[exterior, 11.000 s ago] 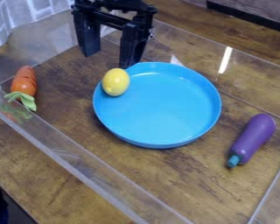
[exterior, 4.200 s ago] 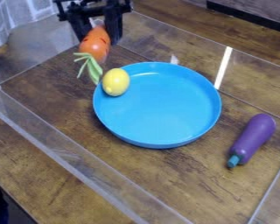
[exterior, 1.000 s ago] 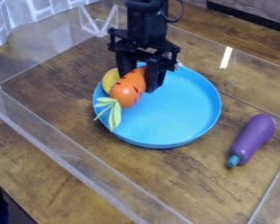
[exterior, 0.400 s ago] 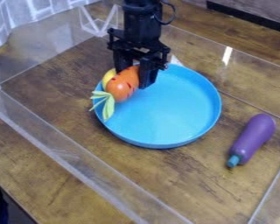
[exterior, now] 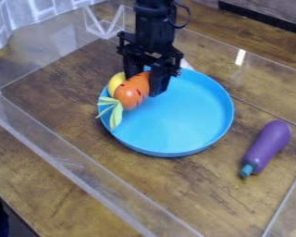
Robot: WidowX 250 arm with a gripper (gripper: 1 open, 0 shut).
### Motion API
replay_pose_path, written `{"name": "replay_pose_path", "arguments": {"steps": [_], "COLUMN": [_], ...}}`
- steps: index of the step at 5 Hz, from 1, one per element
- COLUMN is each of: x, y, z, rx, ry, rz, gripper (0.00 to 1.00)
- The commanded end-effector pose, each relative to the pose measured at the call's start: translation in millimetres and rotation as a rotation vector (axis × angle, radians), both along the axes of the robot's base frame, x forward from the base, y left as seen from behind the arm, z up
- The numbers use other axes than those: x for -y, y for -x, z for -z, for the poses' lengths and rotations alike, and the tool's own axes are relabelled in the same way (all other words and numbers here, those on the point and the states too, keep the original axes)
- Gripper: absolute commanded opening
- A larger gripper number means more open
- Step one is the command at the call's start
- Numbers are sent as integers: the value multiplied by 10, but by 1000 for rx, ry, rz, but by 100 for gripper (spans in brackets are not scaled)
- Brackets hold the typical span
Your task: Put the carrot on the blue tray
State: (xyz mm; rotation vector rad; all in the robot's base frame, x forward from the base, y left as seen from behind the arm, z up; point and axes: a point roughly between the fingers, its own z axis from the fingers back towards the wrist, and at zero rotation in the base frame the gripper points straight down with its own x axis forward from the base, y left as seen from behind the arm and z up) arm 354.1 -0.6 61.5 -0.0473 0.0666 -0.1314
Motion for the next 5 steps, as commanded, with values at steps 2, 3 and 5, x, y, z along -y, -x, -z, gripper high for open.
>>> {"name": "replay_pose_path", "arguments": {"steps": [2, 3, 5], "x": [-89, -157, -174], "y": [-98, -123, 19], "z": [-124, -30, 25], "rx": [70, 61, 61], "ry": [-4, -4, -3], "rz": [-42, -72, 54], "gripper": [0, 0, 0]}}
